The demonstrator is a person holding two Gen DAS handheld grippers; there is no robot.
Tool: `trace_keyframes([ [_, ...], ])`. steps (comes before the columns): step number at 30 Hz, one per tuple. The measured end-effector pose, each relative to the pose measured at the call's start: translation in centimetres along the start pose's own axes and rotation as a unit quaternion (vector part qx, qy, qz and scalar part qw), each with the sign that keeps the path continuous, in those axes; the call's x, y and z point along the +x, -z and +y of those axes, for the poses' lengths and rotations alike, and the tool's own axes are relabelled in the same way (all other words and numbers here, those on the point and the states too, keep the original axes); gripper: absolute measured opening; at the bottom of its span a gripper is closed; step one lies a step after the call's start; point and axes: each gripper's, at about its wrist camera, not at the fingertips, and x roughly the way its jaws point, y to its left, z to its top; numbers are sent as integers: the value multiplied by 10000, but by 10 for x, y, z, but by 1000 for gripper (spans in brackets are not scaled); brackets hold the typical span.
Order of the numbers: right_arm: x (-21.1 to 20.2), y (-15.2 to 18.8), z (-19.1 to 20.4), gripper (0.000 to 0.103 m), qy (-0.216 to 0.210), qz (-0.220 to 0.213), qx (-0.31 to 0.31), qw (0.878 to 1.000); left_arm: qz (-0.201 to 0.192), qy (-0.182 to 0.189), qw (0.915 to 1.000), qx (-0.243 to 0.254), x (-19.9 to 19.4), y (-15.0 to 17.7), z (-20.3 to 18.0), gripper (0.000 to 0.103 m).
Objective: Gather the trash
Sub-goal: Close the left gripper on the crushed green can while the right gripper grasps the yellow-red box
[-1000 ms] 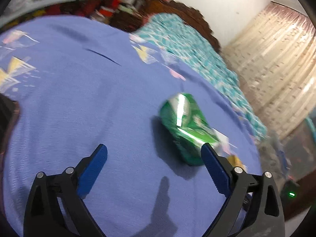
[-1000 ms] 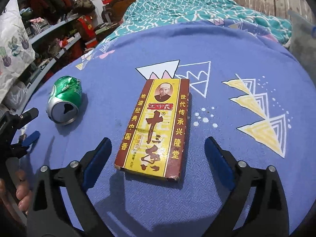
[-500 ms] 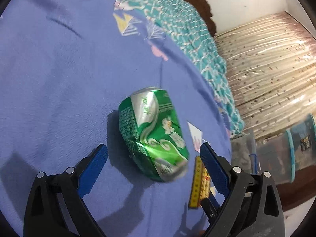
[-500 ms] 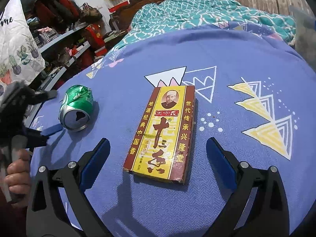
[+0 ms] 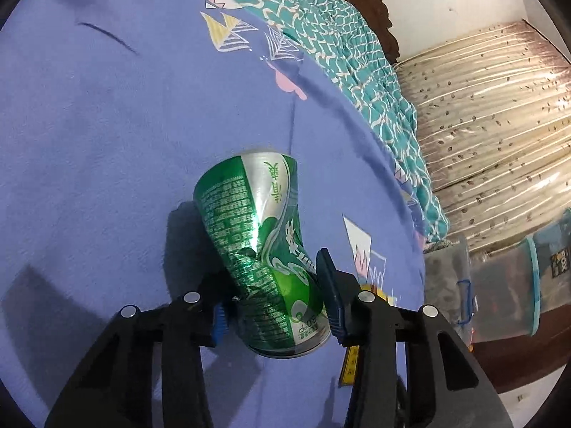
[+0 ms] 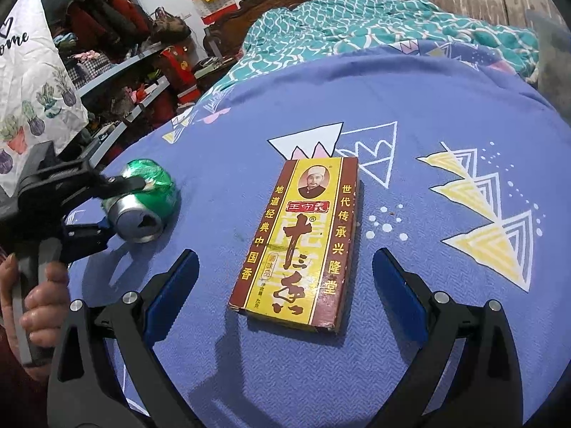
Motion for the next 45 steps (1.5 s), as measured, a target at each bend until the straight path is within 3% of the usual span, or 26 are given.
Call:
trace_keyframes([
  [1, 1, 0, 1, 94, 6, 40, -26, 10000, 14, 29, 10000, 16, -4, 4, 2, 40],
  [4, 4, 2, 5, 71, 81, 163, -147, 9997, 57, 32, 9998, 178, -18, 19, 8, 40],
  [10, -1, 7, 10, 69, 11, 181, -320, 9993, 213, -127, 9973, 685, -47, 47, 10, 40],
  [15, -25, 30, 4, 69, -165, 278, -263, 9991, 409, -212, 9907, 1281, -58, 75, 0, 39],
  [18, -44, 45, -6, 69, -155, 281, -144, 9994, 504, -258, 9822, 1792, -55, 93, -16, 39],
  [24, -79, 78, -20, 70, 197, 231, -55, 9995, 547, -298, 9716, 2283, -40, 110, -39, 40],
  [27, -84, 91, -17, 78, 482, 163, -196, 9985, 554, -458, 9695, 2344, -31, 112, -44, 50],
  [29, -85, 94, -13, 88, 581, 156, -296, 9977, 617, -466, 9708, 2269, -26, 113, -43, 64],
  [34, -90, 98, -8, 94, 616, 73, -388, 9973, 608, -492, 9724, 2197, -24, 111, -43, 65],
  [39, -91, 100, -6, 95, 670, 97, -464, 9966, 465, -432, 9762, 2074, -33, 108, -39, 72],
  [45, -89, 102, -4, 95, 709, 148, -454, 9963, 520, -390, 9786, 1951, -31, 105, -34, 72],
])
